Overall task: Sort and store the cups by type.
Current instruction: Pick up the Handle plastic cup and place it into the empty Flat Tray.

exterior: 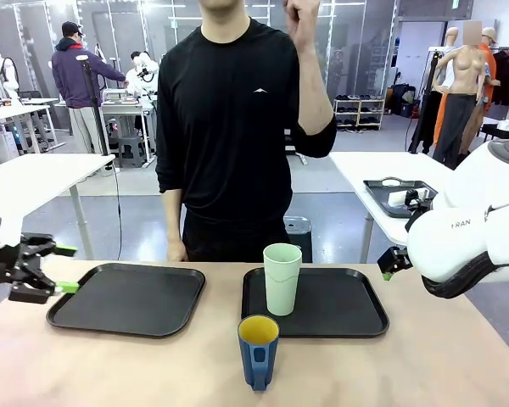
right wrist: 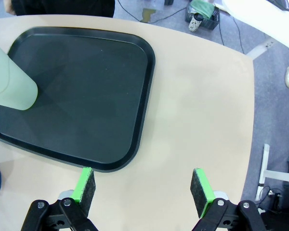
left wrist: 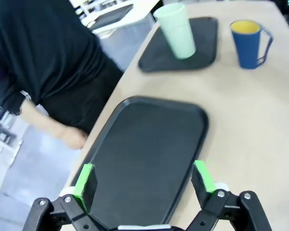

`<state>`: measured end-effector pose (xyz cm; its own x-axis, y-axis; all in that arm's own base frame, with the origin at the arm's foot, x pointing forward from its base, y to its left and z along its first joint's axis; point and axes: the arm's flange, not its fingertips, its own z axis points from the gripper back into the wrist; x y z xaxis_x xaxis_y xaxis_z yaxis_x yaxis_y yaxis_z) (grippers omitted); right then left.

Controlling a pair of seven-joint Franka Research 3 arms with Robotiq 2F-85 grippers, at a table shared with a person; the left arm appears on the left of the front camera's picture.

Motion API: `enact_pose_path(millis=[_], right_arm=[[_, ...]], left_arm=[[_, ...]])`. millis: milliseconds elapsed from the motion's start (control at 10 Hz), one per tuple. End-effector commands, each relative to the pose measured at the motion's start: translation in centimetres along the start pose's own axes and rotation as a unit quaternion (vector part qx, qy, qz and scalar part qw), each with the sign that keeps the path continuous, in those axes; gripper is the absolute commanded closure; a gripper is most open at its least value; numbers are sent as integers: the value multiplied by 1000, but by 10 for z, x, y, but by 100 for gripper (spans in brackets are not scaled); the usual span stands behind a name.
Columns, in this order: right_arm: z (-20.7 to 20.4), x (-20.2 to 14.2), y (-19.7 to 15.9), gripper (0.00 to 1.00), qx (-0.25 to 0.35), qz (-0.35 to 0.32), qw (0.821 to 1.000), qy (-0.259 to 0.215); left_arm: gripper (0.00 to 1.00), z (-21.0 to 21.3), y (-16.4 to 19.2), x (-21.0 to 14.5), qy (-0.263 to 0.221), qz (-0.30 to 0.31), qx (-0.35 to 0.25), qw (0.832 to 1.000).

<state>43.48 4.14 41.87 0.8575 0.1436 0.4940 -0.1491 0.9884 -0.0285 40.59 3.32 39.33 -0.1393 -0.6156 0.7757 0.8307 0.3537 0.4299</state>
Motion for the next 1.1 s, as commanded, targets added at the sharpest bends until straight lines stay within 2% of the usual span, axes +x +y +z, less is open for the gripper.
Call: enact_pose_path(millis=[0, 300, 500, 600, 1000], right_arm=[[0, -1, 0, 0, 1, -1, 1000, -1], [0, -1, 0, 0, 1, -1, 1000, -1], [0, -1, 0, 0, 1, -1, 1000, -1], [0, -1, 0, 0, 1, -1, 1000, -1], [0, -1, 0, 0, 1, -1, 1000, -1]], left_arm=[[0, 19, -13, 10, 89, -13, 21, 996], [0, 31, -6, 8, 183, -2, -9, 983], [0, 32, 4, 1, 209, 27, -34, 977], [0, 25, 15, -4, 171, -11, 2, 985], [0, 25, 15, -4, 171, -11, 2, 985]])
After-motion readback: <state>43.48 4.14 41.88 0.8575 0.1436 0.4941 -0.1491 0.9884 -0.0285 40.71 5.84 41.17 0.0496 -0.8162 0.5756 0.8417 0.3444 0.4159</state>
